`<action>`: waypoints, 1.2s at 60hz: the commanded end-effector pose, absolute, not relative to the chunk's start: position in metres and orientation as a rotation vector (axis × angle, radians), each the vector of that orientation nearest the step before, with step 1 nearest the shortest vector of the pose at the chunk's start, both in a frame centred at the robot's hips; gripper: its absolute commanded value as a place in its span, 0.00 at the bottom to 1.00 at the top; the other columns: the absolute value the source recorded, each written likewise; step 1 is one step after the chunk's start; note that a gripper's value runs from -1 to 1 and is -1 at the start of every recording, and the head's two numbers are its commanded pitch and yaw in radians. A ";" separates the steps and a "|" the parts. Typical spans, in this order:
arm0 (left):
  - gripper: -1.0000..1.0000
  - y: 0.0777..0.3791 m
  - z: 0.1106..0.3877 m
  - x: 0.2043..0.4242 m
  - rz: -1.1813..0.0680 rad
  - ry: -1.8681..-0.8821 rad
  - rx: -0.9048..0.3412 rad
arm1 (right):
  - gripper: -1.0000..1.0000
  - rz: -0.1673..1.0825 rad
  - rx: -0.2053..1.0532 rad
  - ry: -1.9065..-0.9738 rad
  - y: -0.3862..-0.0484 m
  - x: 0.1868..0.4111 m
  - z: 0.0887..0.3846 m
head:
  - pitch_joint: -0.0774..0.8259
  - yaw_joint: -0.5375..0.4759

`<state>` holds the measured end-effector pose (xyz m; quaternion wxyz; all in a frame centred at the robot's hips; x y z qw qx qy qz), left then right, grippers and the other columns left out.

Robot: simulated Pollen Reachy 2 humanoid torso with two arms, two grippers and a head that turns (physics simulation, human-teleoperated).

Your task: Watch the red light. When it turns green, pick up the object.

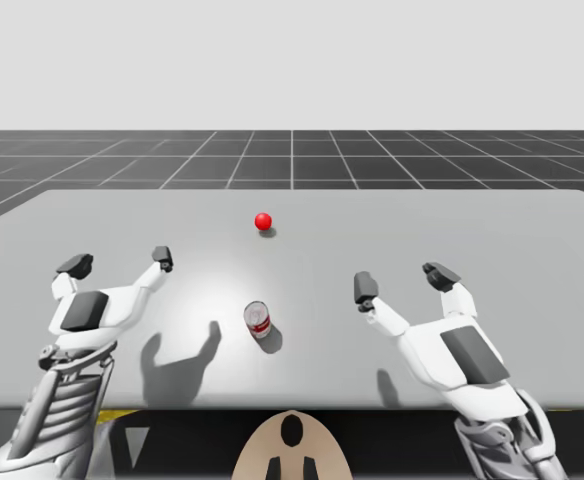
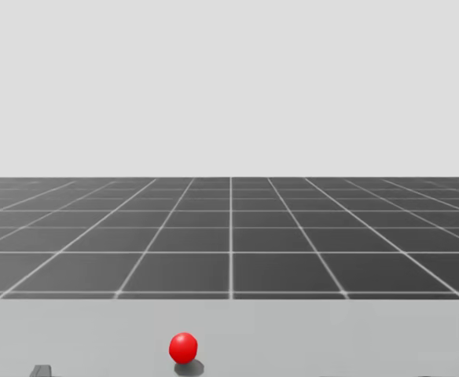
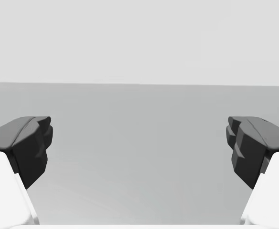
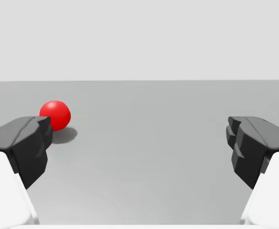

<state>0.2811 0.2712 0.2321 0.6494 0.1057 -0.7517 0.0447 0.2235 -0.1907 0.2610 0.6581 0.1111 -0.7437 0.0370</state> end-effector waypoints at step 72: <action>0.00 0.271 0.230 0.276 0.097 -1.712 0.226 | 0.00 -0.035 0.267 -1.664 -0.174 0.216 0.257 | 0.55 0.66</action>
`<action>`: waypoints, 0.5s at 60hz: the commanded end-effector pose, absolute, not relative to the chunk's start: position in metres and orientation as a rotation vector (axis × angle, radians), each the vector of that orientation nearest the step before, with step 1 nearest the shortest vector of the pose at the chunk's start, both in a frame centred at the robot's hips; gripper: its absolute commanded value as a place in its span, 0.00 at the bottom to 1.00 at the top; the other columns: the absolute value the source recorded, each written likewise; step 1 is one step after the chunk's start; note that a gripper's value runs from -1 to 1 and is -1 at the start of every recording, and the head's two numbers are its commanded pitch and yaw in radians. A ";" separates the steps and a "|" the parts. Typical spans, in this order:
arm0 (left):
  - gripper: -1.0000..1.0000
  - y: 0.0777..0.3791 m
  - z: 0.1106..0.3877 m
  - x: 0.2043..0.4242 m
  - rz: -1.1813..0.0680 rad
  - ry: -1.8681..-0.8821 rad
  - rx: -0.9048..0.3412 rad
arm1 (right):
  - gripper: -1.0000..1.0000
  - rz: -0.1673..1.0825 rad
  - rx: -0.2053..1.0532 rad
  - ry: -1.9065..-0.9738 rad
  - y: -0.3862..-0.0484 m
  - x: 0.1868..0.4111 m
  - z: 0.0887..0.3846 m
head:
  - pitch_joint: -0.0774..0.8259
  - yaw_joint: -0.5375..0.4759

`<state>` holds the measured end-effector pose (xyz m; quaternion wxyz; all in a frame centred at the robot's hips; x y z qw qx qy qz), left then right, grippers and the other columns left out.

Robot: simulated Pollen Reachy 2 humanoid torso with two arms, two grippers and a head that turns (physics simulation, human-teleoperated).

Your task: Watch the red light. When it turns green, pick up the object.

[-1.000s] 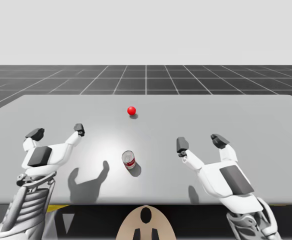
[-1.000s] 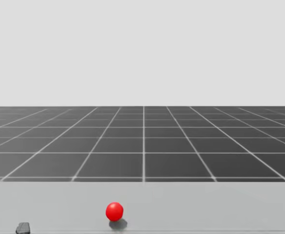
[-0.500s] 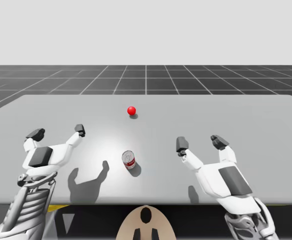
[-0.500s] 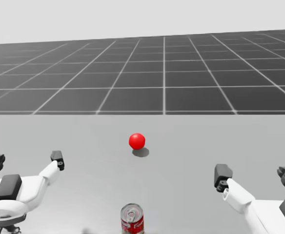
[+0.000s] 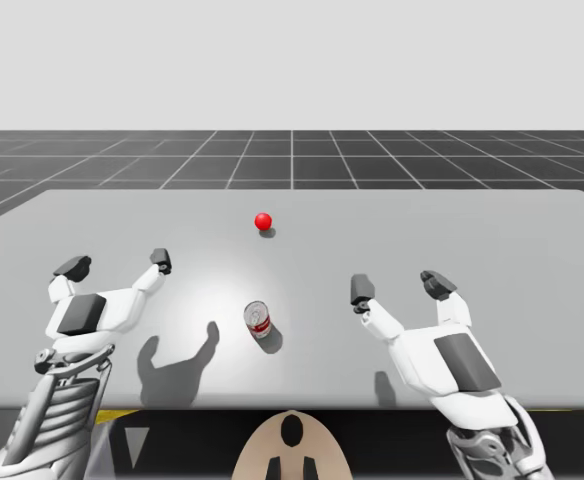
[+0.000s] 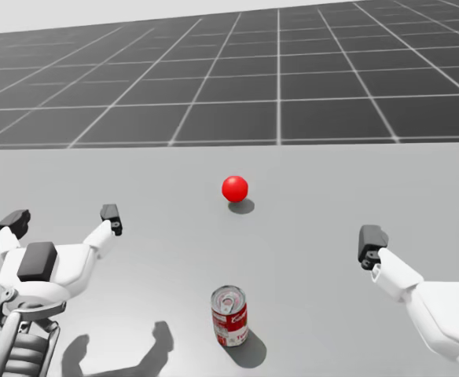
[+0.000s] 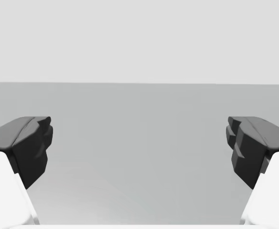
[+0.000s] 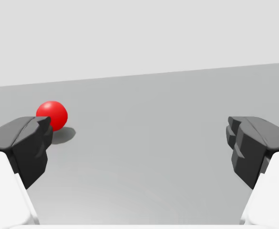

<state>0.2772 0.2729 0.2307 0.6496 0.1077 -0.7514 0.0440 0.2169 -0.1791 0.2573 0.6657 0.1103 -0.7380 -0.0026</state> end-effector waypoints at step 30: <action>0.00 0.270 0.231 0.274 0.085 -1.715 0.192 | 0.00 -0.027 0.252 -1.666 -0.175 0.217 0.255 | 0.55 0.66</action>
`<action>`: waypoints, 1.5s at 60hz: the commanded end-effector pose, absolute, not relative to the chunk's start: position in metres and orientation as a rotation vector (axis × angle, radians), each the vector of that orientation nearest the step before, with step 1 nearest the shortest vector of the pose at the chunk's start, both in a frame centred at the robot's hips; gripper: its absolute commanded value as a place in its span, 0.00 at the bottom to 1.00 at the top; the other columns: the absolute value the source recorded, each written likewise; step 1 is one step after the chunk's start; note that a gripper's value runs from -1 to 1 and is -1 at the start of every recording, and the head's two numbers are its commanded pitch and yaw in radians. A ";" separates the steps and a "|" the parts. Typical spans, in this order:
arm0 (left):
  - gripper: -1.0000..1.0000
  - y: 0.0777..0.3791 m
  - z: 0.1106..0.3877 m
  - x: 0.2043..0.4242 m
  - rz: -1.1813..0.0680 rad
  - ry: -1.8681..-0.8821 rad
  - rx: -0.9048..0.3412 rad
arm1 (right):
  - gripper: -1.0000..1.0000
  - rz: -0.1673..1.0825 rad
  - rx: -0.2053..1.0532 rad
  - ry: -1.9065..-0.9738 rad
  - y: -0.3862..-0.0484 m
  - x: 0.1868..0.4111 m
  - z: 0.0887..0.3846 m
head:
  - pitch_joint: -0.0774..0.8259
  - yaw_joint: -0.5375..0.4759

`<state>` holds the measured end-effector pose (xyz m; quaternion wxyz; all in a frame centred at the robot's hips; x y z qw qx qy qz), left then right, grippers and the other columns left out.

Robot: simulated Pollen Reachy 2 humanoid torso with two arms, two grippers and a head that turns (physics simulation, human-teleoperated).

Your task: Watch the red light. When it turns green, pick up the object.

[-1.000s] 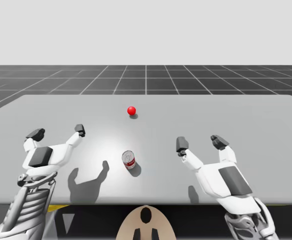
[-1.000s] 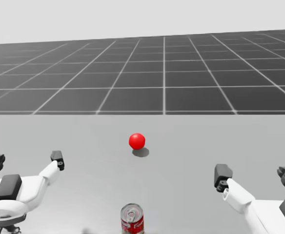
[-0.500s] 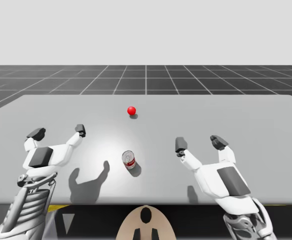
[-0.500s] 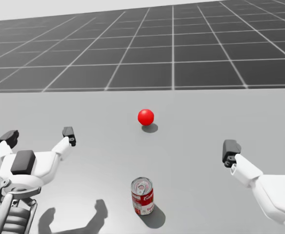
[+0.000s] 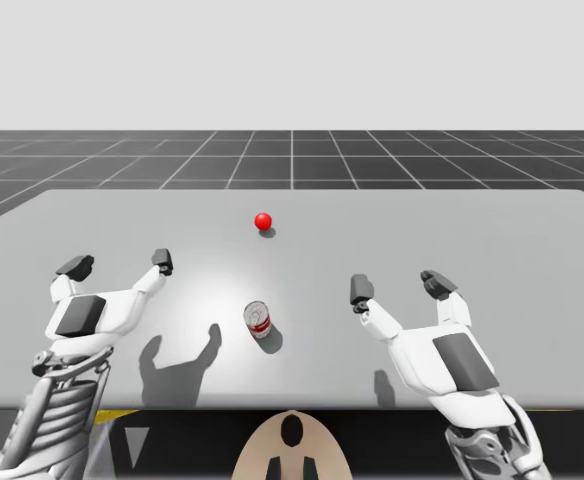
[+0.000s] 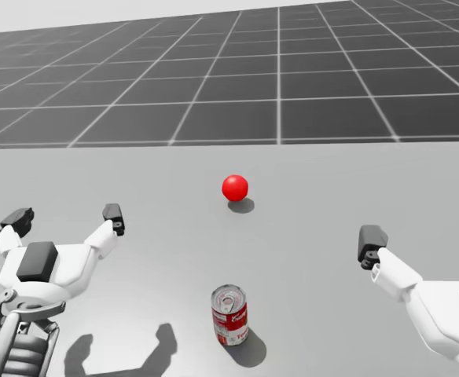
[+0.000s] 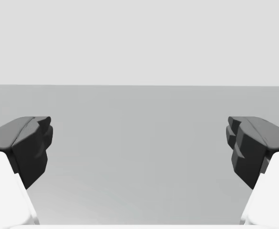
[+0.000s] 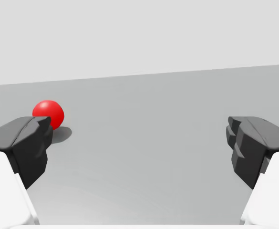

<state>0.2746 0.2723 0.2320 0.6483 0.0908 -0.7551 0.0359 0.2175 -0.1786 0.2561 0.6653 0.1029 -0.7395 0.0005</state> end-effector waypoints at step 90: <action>0.00 0.269 0.231 0.273 0.075 -1.716 0.191 | 0.00 0.013 0.212 -1.671 -0.174 0.217 0.252 | 0.56 0.65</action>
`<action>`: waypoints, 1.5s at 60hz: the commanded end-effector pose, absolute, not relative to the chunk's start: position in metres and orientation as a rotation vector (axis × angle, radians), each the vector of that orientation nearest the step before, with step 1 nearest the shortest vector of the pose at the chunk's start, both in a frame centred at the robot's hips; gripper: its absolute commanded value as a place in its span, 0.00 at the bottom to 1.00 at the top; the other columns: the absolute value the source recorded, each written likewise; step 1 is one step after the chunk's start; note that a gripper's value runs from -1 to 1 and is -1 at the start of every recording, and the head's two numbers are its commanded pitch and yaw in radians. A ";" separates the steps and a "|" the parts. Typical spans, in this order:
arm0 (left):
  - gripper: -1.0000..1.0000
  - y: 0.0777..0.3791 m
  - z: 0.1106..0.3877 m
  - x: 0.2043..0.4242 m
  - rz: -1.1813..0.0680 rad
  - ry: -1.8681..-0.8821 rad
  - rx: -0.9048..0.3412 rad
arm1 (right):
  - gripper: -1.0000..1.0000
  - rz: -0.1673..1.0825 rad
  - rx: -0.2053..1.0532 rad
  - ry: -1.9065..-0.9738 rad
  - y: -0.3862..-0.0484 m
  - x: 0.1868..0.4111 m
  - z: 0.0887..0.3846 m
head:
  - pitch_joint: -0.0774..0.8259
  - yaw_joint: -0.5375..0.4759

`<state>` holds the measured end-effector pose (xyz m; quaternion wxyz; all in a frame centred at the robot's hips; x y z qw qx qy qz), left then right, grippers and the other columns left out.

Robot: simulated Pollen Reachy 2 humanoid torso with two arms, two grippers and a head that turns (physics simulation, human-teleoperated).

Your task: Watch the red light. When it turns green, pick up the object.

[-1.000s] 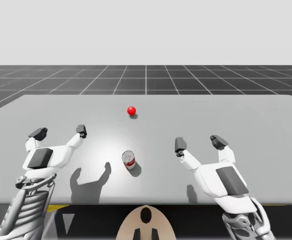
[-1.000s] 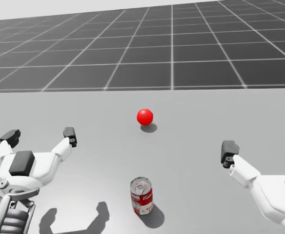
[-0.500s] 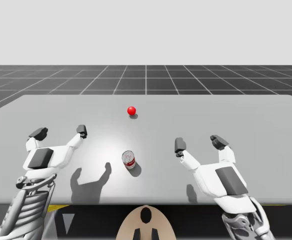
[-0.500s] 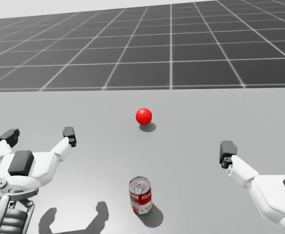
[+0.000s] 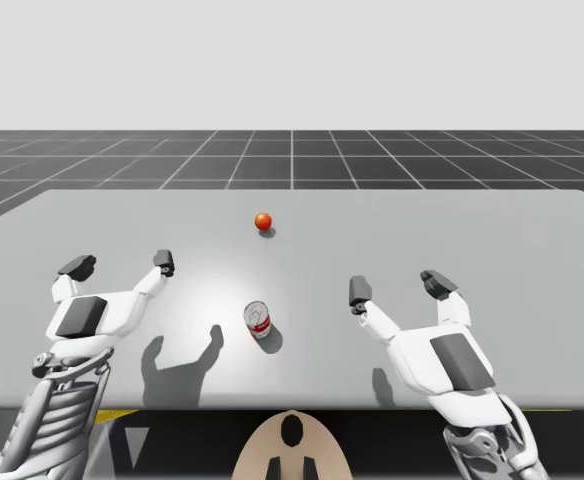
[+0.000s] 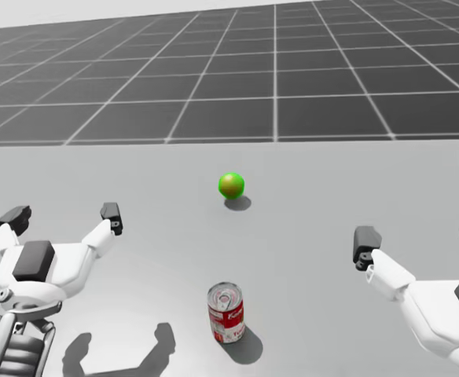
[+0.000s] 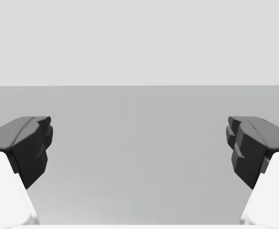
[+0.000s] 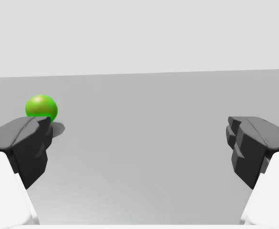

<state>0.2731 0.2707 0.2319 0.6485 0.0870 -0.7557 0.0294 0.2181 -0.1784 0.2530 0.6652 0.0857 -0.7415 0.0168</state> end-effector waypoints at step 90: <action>0.00 0.224 0.189 0.226 -0.492 -1.278 -0.391 | 0.00 0.017 0.197 -1.673 -0.175 0.220 0.251 | 0.88 0.67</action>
